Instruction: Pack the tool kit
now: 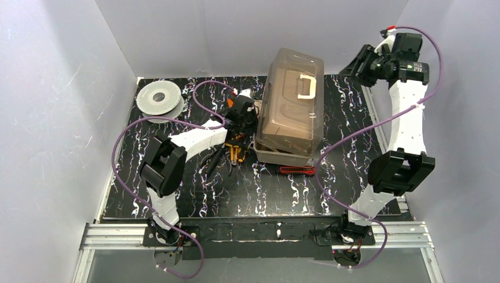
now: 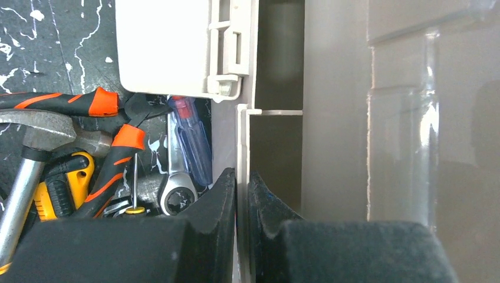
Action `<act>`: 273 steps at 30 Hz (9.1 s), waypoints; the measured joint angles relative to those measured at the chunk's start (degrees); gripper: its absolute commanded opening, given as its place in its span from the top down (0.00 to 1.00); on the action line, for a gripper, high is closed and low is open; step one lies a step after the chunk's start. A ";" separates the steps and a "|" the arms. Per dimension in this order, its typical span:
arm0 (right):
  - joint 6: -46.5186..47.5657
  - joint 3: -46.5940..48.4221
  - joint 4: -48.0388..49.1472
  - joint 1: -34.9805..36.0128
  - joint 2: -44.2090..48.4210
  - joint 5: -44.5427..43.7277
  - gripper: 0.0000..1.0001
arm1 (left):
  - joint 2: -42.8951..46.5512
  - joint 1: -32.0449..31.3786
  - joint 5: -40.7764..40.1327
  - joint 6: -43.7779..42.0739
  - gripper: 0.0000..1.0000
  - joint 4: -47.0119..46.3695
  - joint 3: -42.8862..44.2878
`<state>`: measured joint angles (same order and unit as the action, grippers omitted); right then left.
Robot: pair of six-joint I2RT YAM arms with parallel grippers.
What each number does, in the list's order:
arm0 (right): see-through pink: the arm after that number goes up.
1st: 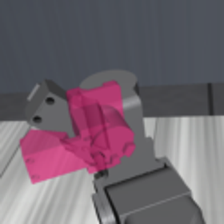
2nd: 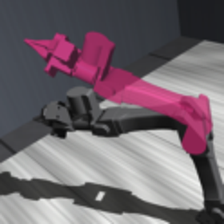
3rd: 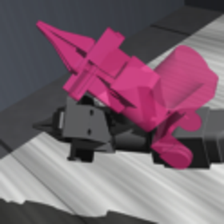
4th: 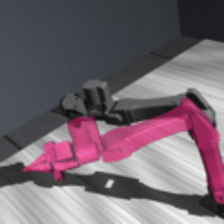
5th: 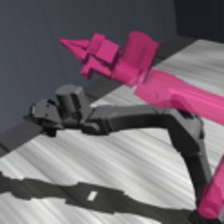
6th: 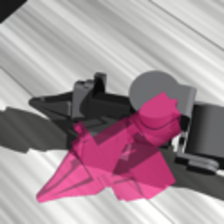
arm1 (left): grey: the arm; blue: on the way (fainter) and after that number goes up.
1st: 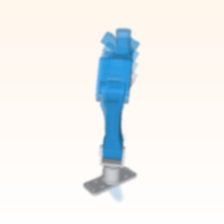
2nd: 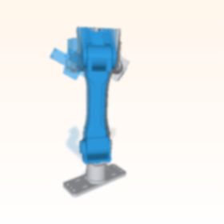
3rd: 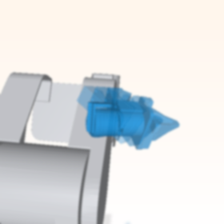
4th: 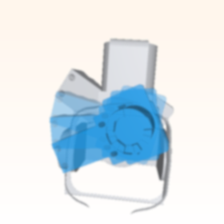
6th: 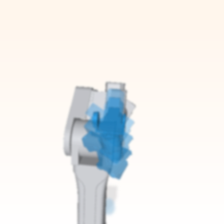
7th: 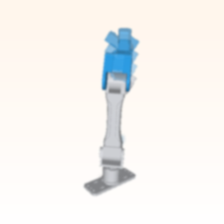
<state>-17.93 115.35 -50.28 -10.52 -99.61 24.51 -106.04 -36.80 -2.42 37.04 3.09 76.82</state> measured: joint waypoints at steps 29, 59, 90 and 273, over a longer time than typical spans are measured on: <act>-10.58 -6.43 5.60 7.96 -2.19 5.81 0.35 | 2.23 -4.59 -10.80 -1.29 1.00 -9.86 -6.47; -12.20 -1.44 4.70 2.89 -8.52 11.96 0.99 | -11.85 -4.98 -4.72 1.60 1.00 -8.15 10.38; -9.46 -5.53 6.05 2.47 -7.50 10.40 0.99 | -12.96 -9.90 -9.92 6.82 1.00 -22.86 4.22; -65.29 -71.76 9.86 45.00 31.39 -42.34 0.27 | 69.77 4.07 -9.31 1.55 0.02 5.01 -52.11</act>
<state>-83.22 43.59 -40.42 34.48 -68.23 -17.82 -36.27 -32.73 -11.73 38.59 8.10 24.71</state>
